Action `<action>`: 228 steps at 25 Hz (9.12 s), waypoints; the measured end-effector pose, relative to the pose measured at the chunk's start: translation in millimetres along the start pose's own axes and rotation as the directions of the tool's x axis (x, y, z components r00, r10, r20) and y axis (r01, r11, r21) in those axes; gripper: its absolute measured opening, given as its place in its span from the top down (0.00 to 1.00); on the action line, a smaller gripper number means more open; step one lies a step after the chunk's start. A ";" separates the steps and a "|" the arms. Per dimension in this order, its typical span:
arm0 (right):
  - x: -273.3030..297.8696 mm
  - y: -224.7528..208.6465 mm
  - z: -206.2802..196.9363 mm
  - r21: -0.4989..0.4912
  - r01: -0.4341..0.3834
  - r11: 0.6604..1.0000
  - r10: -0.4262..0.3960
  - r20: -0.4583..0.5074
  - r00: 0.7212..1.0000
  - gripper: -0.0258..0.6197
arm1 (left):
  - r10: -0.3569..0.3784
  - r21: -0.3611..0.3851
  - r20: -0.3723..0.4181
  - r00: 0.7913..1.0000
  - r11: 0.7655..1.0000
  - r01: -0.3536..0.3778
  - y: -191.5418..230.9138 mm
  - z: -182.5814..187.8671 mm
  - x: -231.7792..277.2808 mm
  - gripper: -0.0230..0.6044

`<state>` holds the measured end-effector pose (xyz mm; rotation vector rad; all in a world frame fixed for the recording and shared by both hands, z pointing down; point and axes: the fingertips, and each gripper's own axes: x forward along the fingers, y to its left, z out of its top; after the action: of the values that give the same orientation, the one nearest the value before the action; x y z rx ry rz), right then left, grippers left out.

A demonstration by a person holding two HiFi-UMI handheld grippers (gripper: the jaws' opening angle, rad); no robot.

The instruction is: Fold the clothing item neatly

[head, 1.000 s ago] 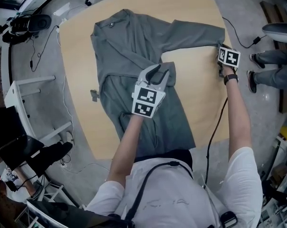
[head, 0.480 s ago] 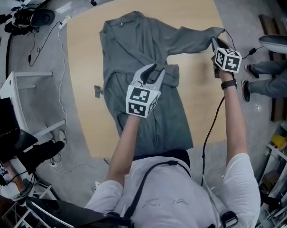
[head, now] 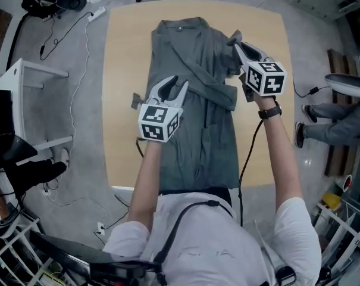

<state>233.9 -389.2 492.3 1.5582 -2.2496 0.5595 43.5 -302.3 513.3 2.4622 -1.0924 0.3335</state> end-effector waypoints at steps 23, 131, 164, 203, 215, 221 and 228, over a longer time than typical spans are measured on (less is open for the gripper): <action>129.0 266.3 -194.1 -0.025 -0.330 0.944 0.308 -0.298 0.904 0.55 | 0.219 -0.127 -0.021 0.975 0.967 -0.220 99.7 -56.9 -114.1 0.75; -310.8 203.3 -560.2 0.363 0.011 0.932 0.150 -0.412 0.899 0.69 | 0.084 -0.156 -0.572 0.816 0.965 -0.209 -83.5 -479.1 -307.7 0.60; -371.1 262.5 -381.7 0.274 -0.358 0.893 0.393 -0.085 0.916 0.93 | -0.034 -0.402 -0.222 0.974 0.914 -0.059 -201.9 -298.9 -320.9 0.93; -119.1 162.4 9.5 0.248 -0.283 0.926 0.222 0.247 0.943 0.93 | -0.213 -0.228 0.027 0.977 0.950 0.214 -27.2 72.0 -101.6 0.93; 42.6 74.9 57.4 0.286 -0.289 0.914 0.245 0.181 0.953 0.93 | -0.133 -0.266 -0.002 0.991 0.955 0.127 97.1 119.4 44.7 0.93; 126.8 30.3 52.1 0.315 -0.266 0.911 0.238 0.126 0.963 0.93 | -0.056 -0.368 -0.024 0.998 0.929 0.043 172.0 110.4 111.4 0.93; 202.5 -30.3 18.5 0.402 -0.165 0.901 0.146 0.076 0.986 0.93 | 0.027 -0.433 -0.104 0.994 0.899 -0.070 236.4 79.5 178.3 0.92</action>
<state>193.3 -570.8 579.7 1.5892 -2.4165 1.1129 -11.7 -597.0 577.6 2.0038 -1.0566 0.1920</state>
